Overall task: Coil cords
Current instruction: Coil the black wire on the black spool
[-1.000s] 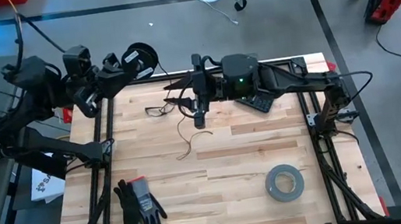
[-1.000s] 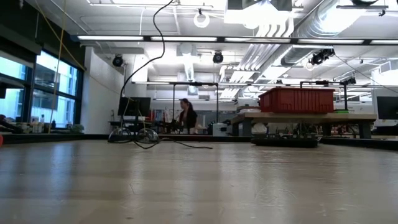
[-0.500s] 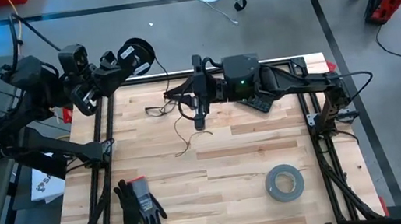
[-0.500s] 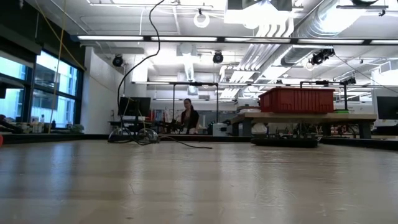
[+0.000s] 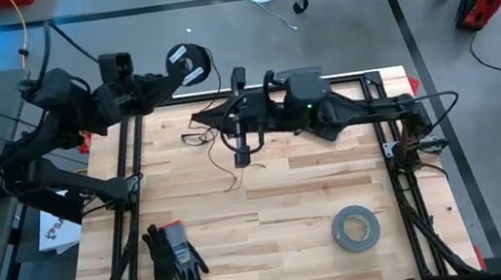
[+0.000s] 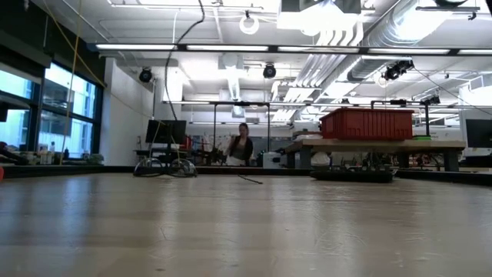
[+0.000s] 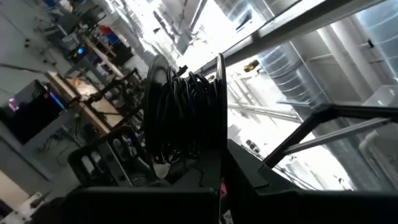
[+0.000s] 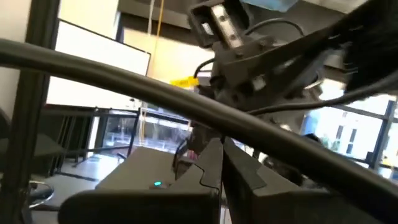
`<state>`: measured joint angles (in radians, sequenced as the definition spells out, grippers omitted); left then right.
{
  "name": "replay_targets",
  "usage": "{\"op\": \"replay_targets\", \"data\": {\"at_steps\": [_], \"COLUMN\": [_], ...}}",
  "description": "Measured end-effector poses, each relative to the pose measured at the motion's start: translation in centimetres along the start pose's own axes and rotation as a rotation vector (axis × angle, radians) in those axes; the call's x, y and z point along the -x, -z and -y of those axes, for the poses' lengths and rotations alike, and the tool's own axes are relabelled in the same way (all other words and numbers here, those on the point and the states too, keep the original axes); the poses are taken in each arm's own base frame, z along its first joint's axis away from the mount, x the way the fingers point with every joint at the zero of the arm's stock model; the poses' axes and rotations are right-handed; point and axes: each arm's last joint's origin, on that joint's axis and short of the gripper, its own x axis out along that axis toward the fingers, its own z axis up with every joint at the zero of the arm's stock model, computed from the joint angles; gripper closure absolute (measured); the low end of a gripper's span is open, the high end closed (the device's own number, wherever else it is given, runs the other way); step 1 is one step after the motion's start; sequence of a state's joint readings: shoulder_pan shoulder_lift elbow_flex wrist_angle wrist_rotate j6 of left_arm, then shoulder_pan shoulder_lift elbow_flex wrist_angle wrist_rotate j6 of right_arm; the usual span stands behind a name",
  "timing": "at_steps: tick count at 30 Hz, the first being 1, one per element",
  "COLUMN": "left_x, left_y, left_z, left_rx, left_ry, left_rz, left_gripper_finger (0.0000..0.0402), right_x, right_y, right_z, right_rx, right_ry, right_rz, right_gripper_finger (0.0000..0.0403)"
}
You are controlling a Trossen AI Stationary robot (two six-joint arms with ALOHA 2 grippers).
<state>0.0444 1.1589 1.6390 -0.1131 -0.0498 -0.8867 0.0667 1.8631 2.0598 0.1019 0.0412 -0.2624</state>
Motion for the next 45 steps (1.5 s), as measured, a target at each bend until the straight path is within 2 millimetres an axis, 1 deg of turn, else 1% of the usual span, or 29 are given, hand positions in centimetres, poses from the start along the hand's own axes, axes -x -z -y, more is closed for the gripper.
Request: {"op": "replay_targets", "data": {"at_steps": [7, 12, 16, 22, 28, 39, 45], "left_x": [-0.7, -1.4, -1.8, -1.7, -1.6, -1.3, -1.1], "left_y": [0.2, 1.1, 1.8, 2.3, 2.7, 3.8, 4.6], "left_z": [-0.2, -0.3, -0.2, 0.3, 0.6, 1.3, 1.8], "left_rx": [0.086, 0.164, 0.226, 0.248, 0.241, 0.374, 0.436], "left_ry": [0.001, -0.006, 0.014, 0.012, 0.000, 0.006, 0.011], "left_rz": [0.028, 0.005, -0.009, -0.014, -0.004, -0.084, -0.132], "left_gripper_finger": [0.0401, 0.0401, 0.0401, 0.0401, 0.0401, 0.0401, 0.0401], "right_x": [-0.8, -1.0, -1.1, -1.0, -1.0, -1.1, -1.1], "right_y": [0.7, 0.6, 1.0, 0.7, 0.6, 0.8, 0.9], "right_z": [-0.2, 0.5, 1.0, 1.7, 1.8, 1.9, 2.2], "right_rx": [0.004, 0.012, 0.015, 0.013, -0.004, -0.008, 0.023], "right_ry": [0.003, 0.007, 0.019, 0.043, 0.046, 0.041, 0.048], "right_rz": [0.066, 0.122, 0.114, 0.154, 0.172, 0.183, 0.188], "right_gripper_finger": [0.0403, 0.0403, 0.0403, 0.0403, 0.0403, 0.0403, 0.0403]}}
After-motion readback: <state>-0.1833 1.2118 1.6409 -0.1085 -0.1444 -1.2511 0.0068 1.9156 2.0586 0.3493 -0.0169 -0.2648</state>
